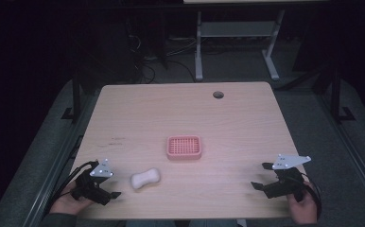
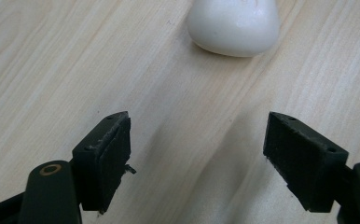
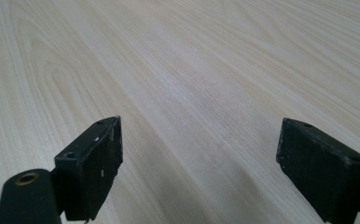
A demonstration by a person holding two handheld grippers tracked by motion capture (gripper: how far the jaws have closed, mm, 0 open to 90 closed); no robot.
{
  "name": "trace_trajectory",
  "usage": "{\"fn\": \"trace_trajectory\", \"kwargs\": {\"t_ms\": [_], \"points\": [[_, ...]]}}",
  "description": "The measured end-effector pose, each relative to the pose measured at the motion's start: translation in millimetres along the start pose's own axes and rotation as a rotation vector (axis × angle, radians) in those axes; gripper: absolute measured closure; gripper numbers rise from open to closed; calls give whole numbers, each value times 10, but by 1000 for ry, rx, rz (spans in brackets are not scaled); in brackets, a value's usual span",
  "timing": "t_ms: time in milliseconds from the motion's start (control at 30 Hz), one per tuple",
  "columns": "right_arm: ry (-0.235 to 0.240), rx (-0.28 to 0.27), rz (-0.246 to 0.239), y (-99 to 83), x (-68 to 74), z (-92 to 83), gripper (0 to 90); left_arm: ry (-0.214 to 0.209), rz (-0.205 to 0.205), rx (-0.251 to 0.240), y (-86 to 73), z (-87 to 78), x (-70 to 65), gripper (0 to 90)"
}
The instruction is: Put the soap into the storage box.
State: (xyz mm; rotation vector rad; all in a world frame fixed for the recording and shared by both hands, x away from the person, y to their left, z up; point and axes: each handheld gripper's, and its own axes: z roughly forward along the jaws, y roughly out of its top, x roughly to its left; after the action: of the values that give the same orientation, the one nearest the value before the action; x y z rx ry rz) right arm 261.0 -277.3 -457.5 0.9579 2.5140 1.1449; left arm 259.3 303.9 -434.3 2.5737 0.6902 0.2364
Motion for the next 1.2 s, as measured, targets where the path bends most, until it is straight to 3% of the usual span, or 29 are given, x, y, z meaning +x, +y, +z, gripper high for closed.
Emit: {"fn": "trace_trajectory", "kwargs": {"t_ms": [1200], "points": [[7, 2, -16, 16, 16, 17, 142, -4, 40, -4, 221, 32, -36, 220]]}}
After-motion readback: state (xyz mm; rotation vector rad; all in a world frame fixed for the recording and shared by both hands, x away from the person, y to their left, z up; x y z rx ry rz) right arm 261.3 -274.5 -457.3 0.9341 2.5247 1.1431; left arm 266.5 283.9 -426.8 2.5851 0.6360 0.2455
